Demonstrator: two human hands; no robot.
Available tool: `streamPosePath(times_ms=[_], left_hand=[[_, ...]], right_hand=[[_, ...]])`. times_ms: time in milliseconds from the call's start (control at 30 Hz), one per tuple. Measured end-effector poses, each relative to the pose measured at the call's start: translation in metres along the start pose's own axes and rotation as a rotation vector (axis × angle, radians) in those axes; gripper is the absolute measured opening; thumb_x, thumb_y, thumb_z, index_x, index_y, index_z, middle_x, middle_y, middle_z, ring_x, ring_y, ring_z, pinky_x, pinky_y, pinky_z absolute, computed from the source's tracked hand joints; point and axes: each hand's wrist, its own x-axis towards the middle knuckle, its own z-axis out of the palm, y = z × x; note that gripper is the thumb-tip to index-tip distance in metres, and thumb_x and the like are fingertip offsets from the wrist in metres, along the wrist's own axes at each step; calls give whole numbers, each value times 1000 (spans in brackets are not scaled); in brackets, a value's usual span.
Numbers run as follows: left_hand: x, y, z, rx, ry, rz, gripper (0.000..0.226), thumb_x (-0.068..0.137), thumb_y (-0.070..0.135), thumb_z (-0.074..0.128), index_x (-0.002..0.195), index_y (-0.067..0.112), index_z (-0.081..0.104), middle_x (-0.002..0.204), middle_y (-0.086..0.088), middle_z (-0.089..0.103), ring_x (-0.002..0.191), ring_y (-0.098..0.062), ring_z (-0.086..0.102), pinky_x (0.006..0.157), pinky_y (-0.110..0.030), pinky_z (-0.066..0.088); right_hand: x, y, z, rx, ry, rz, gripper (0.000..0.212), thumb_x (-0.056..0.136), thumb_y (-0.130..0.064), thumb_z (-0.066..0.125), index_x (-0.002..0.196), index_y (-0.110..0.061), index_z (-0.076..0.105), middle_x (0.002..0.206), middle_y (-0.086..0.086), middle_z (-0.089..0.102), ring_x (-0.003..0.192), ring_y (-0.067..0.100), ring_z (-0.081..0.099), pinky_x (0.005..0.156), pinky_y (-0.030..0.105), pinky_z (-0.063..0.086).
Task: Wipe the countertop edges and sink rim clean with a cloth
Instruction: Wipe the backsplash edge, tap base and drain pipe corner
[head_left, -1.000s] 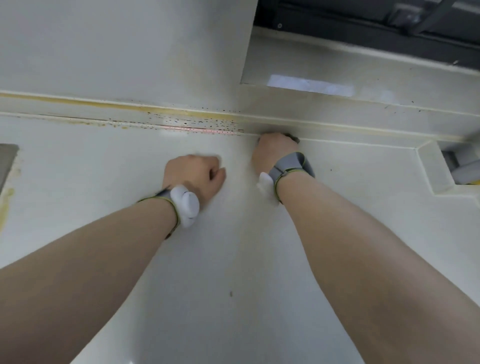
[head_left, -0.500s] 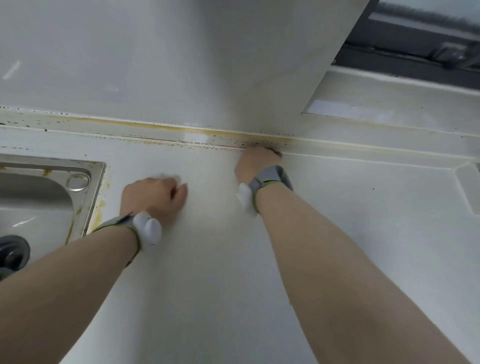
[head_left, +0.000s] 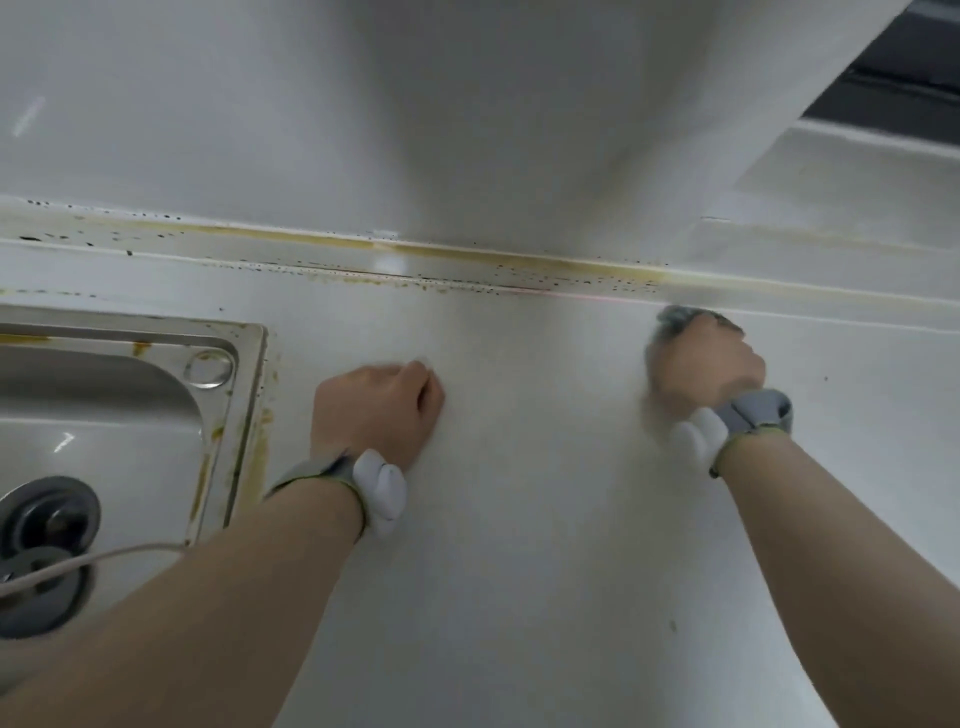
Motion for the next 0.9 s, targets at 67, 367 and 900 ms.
streamPosePath(times_ms=[67, 367, 900], left_hand=[[1, -2, 1, -3, 5, -3, 37, 90, 36, 54, 63, 21, 35, 50, 3, 49, 43, -24, 42, 47, -21, 26], [1, -4, 6, -24, 57, -5, 37, 86, 34, 55, 62, 20, 30, 50, 0, 50, 43, -27, 45, 45, -22, 25], [1, -1, 9, 37, 124, -52, 34, 87, 35, 50, 60, 19, 37, 49, 1, 47, 44, -25, 42, 47, -22, 22]], right_hand=[[7, -4, 0, -5, -31, 63, 41, 90, -27, 36, 113, -2, 60, 110, 18, 64, 96, 34, 63, 82, 36, 43], [-89, -131, 7, 161, 78, -517, 19, 89, -21, 46, 98, -9, 59, 91, 11, 65, 76, 33, 65, 57, 31, 35], [-50, -65, 6, 142, 67, -779, 33, 94, -37, 41, 109, -16, 61, 107, 9, 62, 81, 33, 62, 66, 34, 49]])
